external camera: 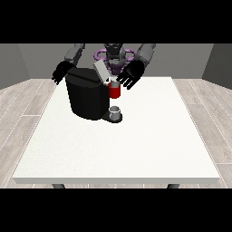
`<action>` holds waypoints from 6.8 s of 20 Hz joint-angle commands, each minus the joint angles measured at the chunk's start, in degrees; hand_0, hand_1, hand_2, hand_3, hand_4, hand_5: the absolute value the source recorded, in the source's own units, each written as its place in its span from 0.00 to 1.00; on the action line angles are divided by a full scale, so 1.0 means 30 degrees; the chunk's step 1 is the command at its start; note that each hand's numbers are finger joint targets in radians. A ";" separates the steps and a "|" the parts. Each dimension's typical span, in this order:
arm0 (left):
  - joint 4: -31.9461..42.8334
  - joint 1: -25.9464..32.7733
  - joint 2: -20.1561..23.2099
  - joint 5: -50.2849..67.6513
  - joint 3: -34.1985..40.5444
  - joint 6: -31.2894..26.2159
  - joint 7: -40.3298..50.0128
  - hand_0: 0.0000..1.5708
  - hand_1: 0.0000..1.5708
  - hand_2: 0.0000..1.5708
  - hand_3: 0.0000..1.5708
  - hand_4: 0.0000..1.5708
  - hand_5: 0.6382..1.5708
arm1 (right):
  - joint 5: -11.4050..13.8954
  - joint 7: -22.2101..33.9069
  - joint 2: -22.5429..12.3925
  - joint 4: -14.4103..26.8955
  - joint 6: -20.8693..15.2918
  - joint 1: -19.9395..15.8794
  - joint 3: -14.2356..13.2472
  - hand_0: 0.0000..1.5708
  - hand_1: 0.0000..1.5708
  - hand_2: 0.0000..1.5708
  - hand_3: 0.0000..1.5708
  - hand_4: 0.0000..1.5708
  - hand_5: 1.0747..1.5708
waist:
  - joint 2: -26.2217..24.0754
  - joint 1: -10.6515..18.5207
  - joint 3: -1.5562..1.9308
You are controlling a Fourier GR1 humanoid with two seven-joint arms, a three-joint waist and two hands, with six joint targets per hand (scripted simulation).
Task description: Insert the coffee pod into the coffee machine and close the lid
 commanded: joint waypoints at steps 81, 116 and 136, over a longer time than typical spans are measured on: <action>-1.1684 1.5854 -0.7852 1.2404 0.1992 -0.3066 0.0761 0.00 0.00 0.00 0.00 0.00 1.00 | -0.1423 0.1059 -0.3617 0.3267 0.5024 -0.2200 -0.1867 0.00 0.00 0.00 0.00 0.00 1.00 | -0.5938 0.8938 -0.0035; -1.4441 1.6982 -0.6373 1.3076 0.1012 -0.0358 0.1568 0.00 0.00 0.00 0.00 0.00 1.00 | 0.1491 0.0174 -0.1919 0.7037 0.4767 -0.7419 0.0137 0.00 0.00 0.00 0.00 0.07 1.00 | -0.3890 0.7465 -0.0041; -1.3744 1.5718 -0.6374 1.3029 0.0723 -0.0518 0.0609 0.00 0.00 0.00 0.00 0.12 1.00 | 0.1597 0.1539 -0.1391 0.4160 0.4306 -0.9219 0.1411 0.00 0.00 0.00 0.00 0.08 1.00 | -0.3431 0.8277 -0.0041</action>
